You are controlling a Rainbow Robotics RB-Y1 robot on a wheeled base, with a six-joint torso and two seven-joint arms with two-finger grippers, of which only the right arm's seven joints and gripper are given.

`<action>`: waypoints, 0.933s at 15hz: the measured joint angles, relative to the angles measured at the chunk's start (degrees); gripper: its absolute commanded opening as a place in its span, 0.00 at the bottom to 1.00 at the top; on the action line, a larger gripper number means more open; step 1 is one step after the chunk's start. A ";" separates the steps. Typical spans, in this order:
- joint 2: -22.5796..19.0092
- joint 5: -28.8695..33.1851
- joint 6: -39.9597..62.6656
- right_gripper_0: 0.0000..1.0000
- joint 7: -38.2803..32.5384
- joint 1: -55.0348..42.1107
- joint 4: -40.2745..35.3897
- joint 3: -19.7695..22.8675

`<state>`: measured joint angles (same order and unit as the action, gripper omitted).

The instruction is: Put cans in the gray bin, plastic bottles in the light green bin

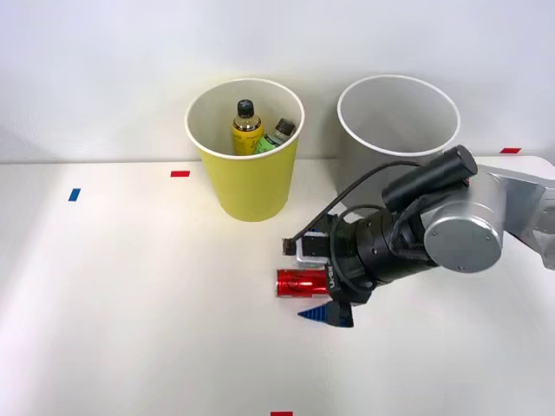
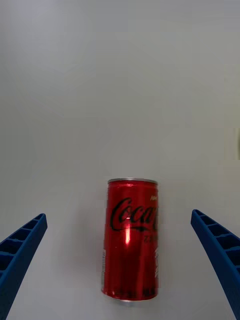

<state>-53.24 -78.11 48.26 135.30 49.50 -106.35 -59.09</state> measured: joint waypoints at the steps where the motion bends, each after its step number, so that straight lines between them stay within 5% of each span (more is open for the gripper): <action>1: 1.17 -0.98 2.76 1.00 2.46 0.98 1.67 0.54; 7: 5.04 1.53 20.05 1.00 5.71 2.09 4.01 7.95; 14: 5.74 4.94 27.42 1.00 -2.51 1.80 -1.82 8.11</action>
<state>-47.50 -73.17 75.68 132.78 51.30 -108.17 -50.99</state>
